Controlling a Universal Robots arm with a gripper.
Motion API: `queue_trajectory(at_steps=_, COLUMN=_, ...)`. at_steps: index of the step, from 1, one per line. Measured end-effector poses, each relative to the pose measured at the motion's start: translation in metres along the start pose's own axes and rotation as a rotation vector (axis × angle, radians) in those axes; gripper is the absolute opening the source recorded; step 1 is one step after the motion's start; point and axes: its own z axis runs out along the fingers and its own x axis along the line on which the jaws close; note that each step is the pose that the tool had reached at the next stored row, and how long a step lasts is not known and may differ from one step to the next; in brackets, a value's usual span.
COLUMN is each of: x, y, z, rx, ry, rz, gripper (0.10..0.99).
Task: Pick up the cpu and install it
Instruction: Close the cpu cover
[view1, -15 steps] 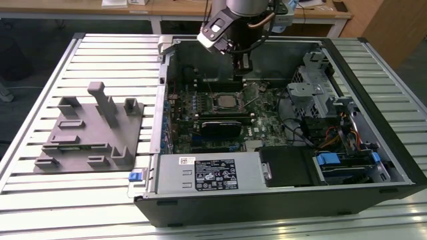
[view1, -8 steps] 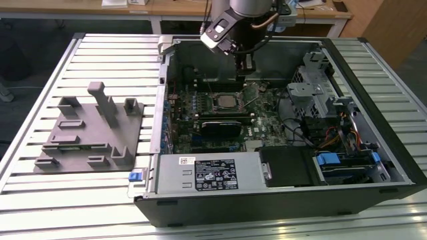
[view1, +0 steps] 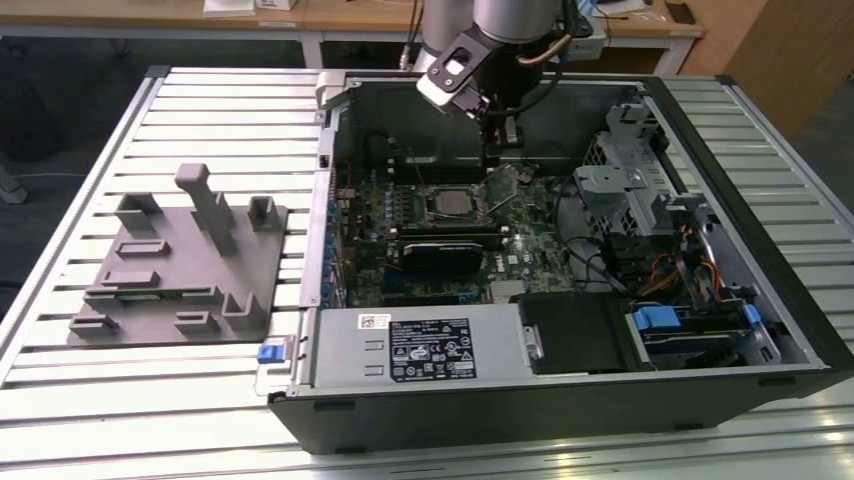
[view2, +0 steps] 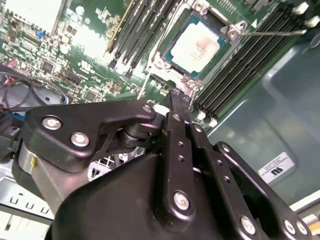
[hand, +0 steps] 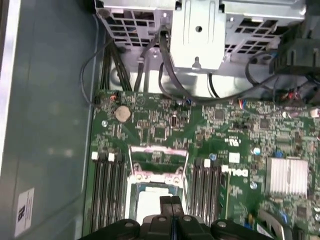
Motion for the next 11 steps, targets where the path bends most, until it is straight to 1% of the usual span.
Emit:
queue_trajectory(at_steps=2, x=0.0000, y=0.0042, z=0.0029, rx=0.001, ry=0.0000, rz=0.000, gripper=0.106)
queue_trajectory(at_steps=5, x=-0.0001, y=0.0120, z=0.0063, rx=0.008, ry=0.0004, rz=0.000, gripper=0.106)
queue_trajectory(at_steps=11, x=-0.0004, y=0.0143, z=0.0106, rx=0.008, ry=0.0004, rz=0.000, gripper=0.106)
